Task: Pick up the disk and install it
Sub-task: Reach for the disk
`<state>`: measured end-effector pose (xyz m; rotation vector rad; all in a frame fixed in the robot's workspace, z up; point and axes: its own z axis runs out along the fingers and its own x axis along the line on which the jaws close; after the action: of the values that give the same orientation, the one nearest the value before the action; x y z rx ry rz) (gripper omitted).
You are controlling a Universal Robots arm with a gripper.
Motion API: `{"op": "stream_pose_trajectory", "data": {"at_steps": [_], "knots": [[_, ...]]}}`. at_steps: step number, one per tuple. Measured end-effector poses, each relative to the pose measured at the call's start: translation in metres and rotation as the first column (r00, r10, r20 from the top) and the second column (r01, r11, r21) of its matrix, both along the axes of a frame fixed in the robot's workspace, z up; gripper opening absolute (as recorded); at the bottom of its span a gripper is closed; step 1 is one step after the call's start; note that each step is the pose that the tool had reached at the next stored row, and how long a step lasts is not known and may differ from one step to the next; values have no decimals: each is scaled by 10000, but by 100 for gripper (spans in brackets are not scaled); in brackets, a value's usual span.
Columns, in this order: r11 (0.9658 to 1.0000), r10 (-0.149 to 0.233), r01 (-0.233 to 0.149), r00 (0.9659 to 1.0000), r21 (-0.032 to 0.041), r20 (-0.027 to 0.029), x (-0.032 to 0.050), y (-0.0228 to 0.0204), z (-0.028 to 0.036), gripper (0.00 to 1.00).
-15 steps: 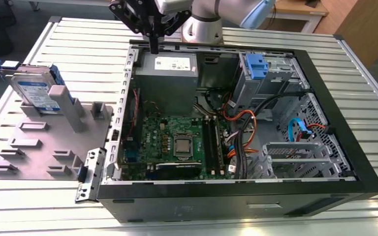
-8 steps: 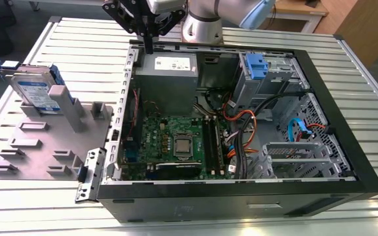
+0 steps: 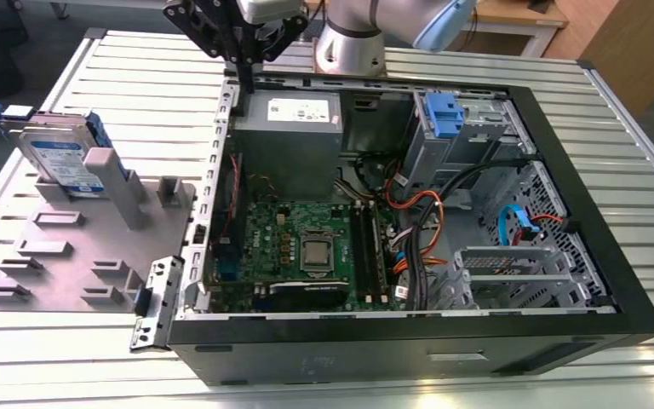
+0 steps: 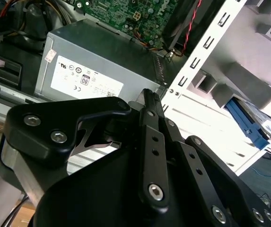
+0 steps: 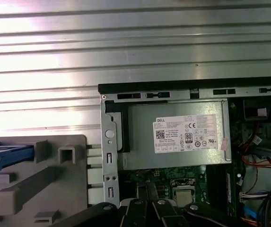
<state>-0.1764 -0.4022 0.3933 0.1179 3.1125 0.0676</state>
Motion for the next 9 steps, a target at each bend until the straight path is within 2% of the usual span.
{"op": "stream_pose_trajectory", "data": {"at_steps": [9], "knots": [[10000, -1, 1, 10000, 0, 0, -133, -8, -1, 11]]}}
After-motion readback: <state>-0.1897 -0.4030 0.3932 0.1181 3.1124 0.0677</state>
